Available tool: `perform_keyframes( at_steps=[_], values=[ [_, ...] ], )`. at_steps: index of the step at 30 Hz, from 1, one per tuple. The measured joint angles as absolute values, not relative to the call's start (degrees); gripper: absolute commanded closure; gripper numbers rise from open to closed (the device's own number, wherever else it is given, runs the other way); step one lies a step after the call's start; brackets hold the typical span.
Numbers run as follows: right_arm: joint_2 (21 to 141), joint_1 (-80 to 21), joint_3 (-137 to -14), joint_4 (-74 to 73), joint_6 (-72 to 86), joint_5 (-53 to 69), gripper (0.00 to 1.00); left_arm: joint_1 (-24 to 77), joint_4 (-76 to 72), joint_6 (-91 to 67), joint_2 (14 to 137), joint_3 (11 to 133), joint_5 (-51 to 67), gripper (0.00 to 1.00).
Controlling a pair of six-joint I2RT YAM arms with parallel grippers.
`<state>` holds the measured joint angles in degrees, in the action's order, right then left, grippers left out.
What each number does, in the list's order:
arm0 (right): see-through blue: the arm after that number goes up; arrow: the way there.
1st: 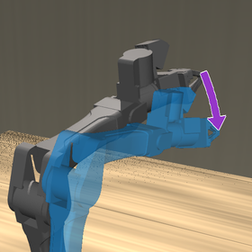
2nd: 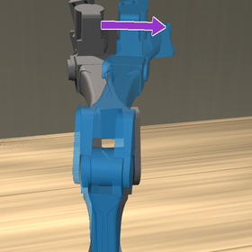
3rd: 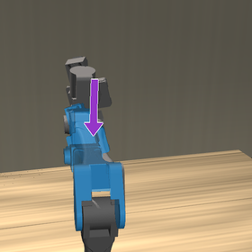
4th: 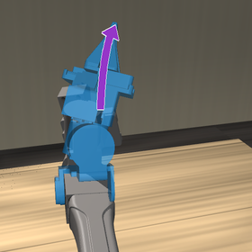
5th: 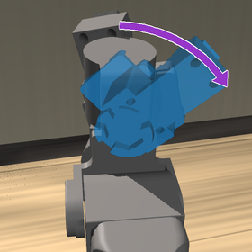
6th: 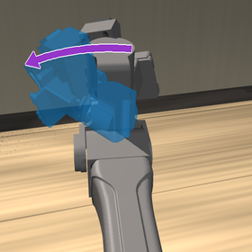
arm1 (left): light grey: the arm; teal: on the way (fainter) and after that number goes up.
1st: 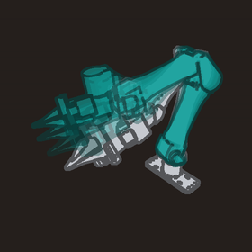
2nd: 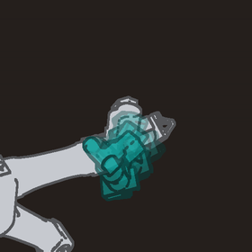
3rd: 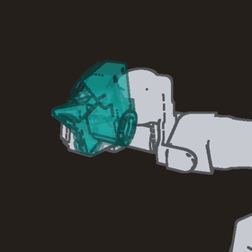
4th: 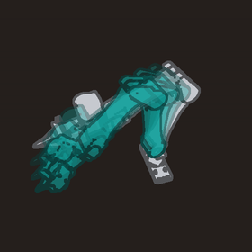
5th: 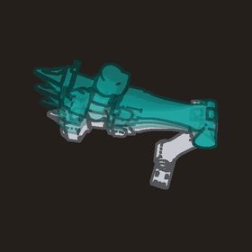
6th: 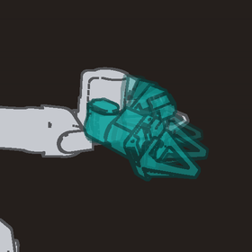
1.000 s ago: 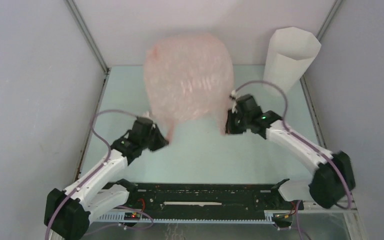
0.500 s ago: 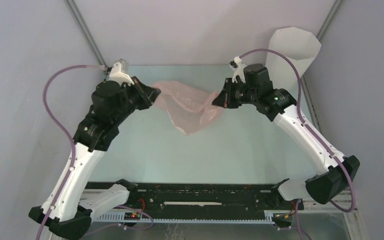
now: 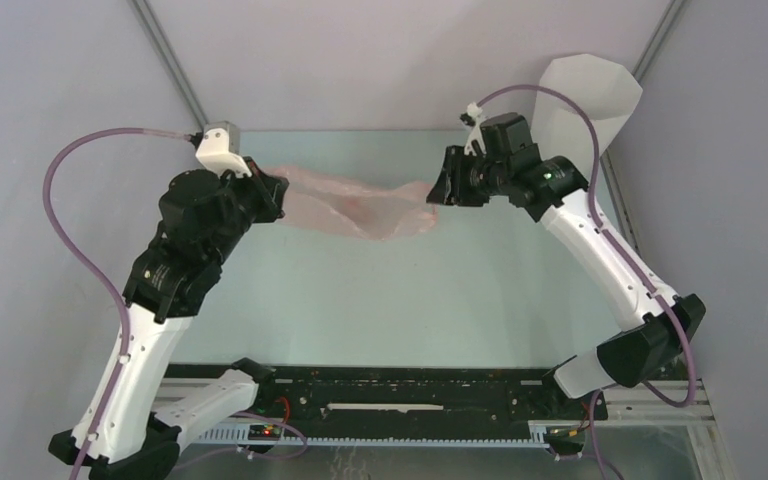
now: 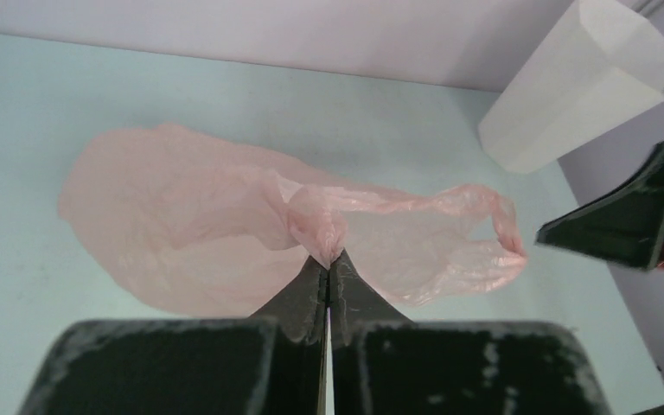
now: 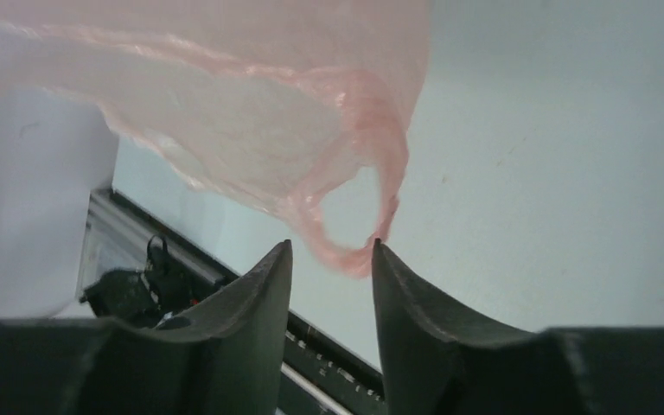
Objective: Put the trash bags into the trash bin
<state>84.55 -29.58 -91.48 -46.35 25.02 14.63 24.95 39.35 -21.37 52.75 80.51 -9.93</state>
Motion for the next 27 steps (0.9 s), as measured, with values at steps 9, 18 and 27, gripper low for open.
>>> perform_keyframes(
  at_steps=[9,18,27],
  values=[
    [87.37,-22.65,-108.18,-51.99,18.74,1.45,0.23,28.53,40.32,-14.2,53.25,78.74,-15.27,1.0],
    [104.86,-8.69,-132.7,-50.78,14.11,-7.92,0.24,30.96,41.45,-10.37,53.3,76.53,-15.73,1.0],
    [114.65,-0.91,-139.0,-48.14,8.99,-10.0,0.2,31.2,41.76,-8.4,54.52,76.51,-15.27,1.0]
  ],
)
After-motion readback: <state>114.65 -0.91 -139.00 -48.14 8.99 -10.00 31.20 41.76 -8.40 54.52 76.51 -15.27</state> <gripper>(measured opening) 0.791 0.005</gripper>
